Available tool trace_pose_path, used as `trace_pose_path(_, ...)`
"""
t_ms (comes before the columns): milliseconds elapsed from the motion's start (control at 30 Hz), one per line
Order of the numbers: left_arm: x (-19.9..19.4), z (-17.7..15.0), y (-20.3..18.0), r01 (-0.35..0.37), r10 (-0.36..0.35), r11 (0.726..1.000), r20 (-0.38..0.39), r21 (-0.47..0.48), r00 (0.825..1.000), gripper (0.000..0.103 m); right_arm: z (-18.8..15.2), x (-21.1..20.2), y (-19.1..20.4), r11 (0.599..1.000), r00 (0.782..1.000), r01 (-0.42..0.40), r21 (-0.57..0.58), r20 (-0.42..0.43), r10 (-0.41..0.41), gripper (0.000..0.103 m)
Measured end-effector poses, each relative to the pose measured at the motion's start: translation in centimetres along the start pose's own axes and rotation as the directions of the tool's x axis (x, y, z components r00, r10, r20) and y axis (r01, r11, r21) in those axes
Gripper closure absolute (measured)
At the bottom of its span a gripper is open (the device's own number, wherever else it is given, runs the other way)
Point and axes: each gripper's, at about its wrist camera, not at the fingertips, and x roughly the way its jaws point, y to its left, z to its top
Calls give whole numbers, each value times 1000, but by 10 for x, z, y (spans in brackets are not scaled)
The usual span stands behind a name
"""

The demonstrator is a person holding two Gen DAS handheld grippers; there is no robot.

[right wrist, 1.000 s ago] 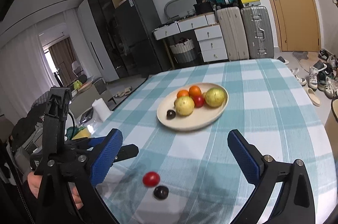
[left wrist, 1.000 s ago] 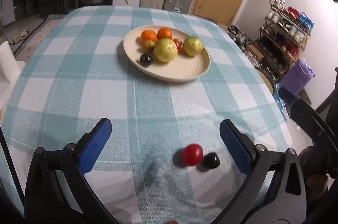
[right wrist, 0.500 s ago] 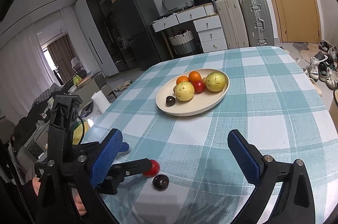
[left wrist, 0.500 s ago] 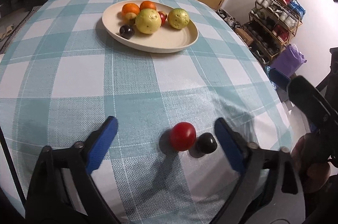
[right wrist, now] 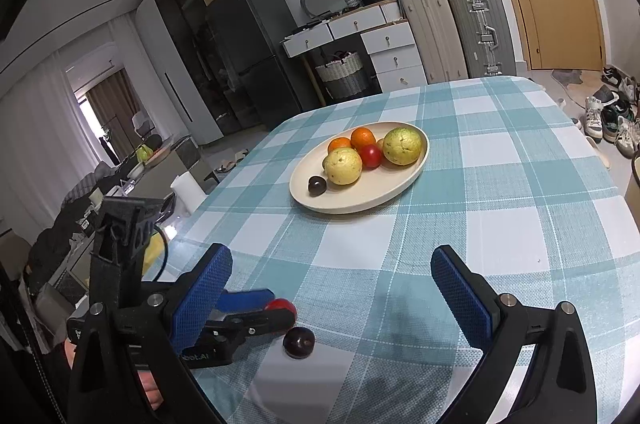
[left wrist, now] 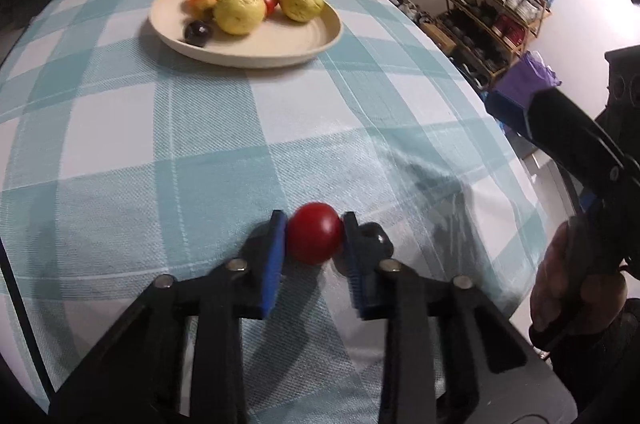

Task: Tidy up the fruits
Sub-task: 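Grasp the small red tomato with the left tool, then grasp the dark plum with the right tool while the left tool holds the tomato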

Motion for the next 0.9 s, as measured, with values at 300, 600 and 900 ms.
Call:
trace_pose_path(300, -12, 3, 12, -10, 11, 999, 31, -35, 999, 79, -4, 2, -6, 1000, 1000, -8, 11, -18, 8, 1)
trace_pose_path(600, -42, 10, 31, -39, 46, 996, 89, -84, 995, 79, -20, 14, -1, 1000, 995, -24, -16, -95, 23, 1)
trace_pose_path(900, -70, 10, 48, -65, 83, 988, 126, -139, 989, 79, -36, 28, 10, 998, 986, -48, -48, -159, 40, 9)
